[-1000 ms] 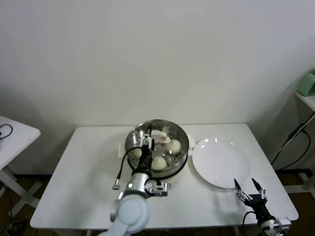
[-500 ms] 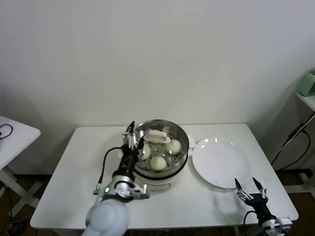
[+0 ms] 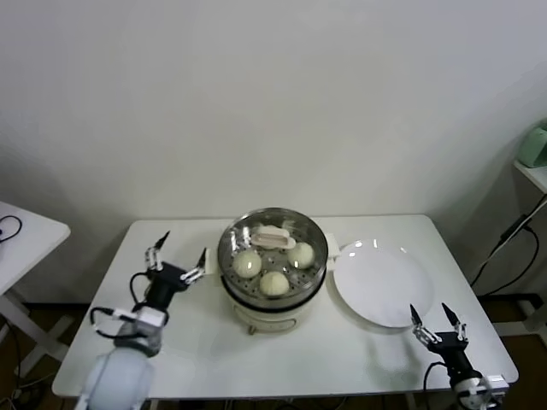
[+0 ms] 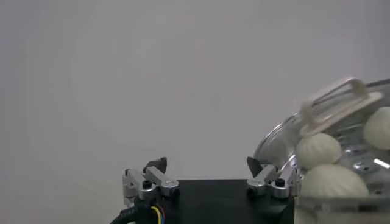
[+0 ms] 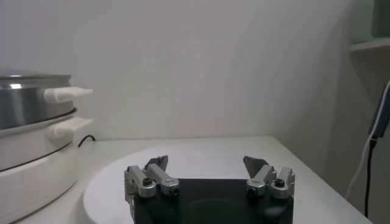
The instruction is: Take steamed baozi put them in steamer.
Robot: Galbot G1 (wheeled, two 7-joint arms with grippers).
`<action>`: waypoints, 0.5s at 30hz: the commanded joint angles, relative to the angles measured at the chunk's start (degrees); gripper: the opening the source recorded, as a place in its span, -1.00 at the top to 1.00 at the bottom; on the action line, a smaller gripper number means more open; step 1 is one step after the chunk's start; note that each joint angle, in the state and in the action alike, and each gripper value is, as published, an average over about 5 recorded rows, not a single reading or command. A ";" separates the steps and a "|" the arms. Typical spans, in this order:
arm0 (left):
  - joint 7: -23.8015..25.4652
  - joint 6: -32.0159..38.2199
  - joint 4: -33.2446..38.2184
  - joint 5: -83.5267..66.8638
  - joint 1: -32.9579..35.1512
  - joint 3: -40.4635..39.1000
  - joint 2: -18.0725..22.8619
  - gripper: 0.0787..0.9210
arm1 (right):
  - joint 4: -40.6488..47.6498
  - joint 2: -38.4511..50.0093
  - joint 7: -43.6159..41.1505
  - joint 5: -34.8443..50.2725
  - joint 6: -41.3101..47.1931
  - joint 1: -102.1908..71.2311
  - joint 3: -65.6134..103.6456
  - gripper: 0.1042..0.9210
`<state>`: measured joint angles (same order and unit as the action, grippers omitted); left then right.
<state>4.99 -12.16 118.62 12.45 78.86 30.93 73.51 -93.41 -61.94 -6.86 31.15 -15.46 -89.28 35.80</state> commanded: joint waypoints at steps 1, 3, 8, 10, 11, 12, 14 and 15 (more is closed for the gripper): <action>1.67 19.72 -13.60 -29.58 10.26 15.64 1.74 -0.77 | 0.21 -0.15 0.44 -0.98 -0.25 0.21 -0.31 -0.76; 1.61 21.88 -15.40 -30.89 10.38 15.00 2.30 -0.77 | 0.36 -0.31 0.43 -1.05 -0.27 0.34 -0.49 -0.76; 1.32 26.27 -19.25 -31.00 9.96 13.22 4.43 -0.77 | 0.55 -0.72 0.38 -1.06 -0.38 0.61 -0.85 -0.76; 1.20 27.23 -20.57 -30.42 9.76 12.61 4.95 -0.77 | 0.63 -0.86 0.36 -0.99 -0.40 0.72 -0.93 -0.76; 1.16 27.61 -21.23 -30.09 9.66 12.34 5.15 -0.77 | 0.67 -0.92 0.32 -0.95 -0.39 0.77 -0.97 -0.76; 1.13 27.95 -21.81 -29.76 9.58 12.13 5.31 -0.77 | 0.70 -0.97 0.29 -0.91 -0.38 0.81 -1.00 -0.76; 1.12 28.55 -22.79 -29.41 9.48 11.79 5.52 -0.77 | 0.73 -1.01 0.20 -0.89 -0.32 0.84 -1.08 -0.76; 1.12 28.72 -23.14 -29.39 9.46 11.64 5.60 -0.77 | 0.73 -1.00 0.16 -0.88 -0.28 0.83 -1.13 -0.76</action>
<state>5.75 7.42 104.10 -11.53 86.05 40.74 77.14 -92.71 -62.82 -6.59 30.37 -15.78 -88.48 34.84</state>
